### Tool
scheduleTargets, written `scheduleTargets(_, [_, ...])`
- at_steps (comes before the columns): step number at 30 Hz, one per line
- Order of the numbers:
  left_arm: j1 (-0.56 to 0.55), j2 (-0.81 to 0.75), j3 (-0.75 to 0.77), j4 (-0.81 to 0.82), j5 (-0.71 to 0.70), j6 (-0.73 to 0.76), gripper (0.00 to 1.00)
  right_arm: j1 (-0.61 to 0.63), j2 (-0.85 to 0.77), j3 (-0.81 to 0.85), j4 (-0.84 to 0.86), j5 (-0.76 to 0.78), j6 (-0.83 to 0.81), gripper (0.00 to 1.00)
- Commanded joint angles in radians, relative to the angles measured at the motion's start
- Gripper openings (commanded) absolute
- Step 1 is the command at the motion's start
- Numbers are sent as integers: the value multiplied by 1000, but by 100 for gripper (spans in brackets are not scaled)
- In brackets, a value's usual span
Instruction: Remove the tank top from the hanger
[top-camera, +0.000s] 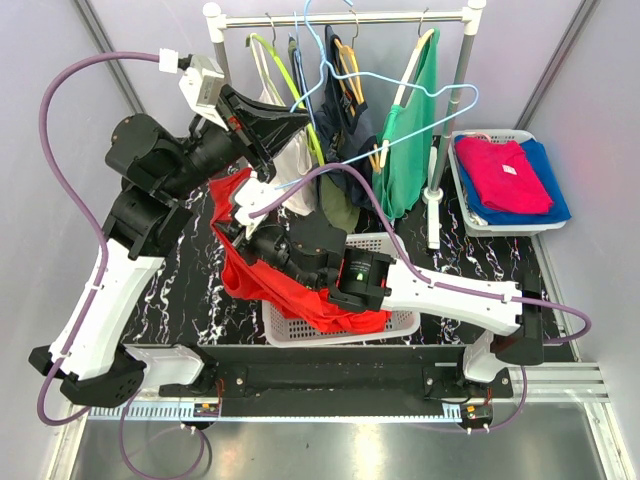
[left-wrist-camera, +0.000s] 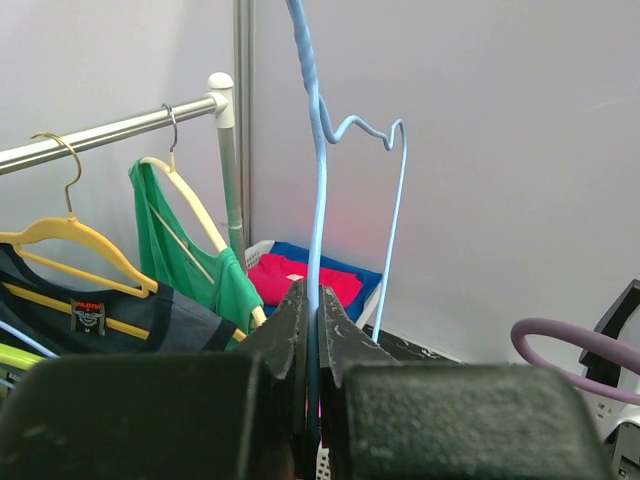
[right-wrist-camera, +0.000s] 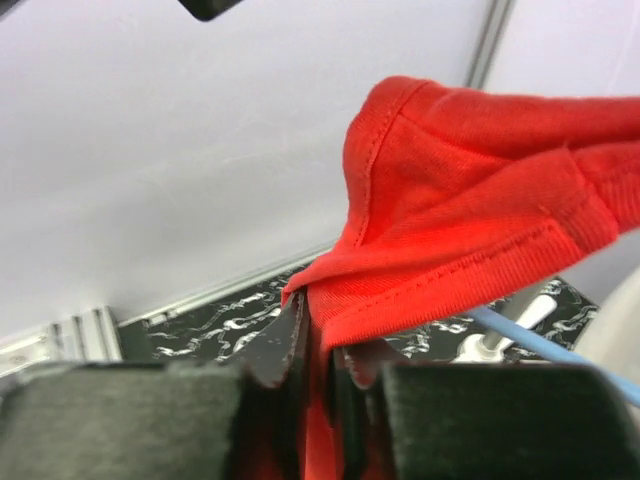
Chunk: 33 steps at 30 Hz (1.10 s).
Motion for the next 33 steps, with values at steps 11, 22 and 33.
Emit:
scheduleTargets(11, [54, -8, 106, 76, -174, -98, 0, 7, 35, 96, 58, -229, 81, 5])
scheduleTargets(22, [75, 15, 72, 111, -144, -224, 0, 36, 118, 125, 57, -244, 109, 5])
scheduleTargets(33, [75, -19, 124, 24, -185, 30, 0, 33, -308, -212, -7, 42, 21, 4])
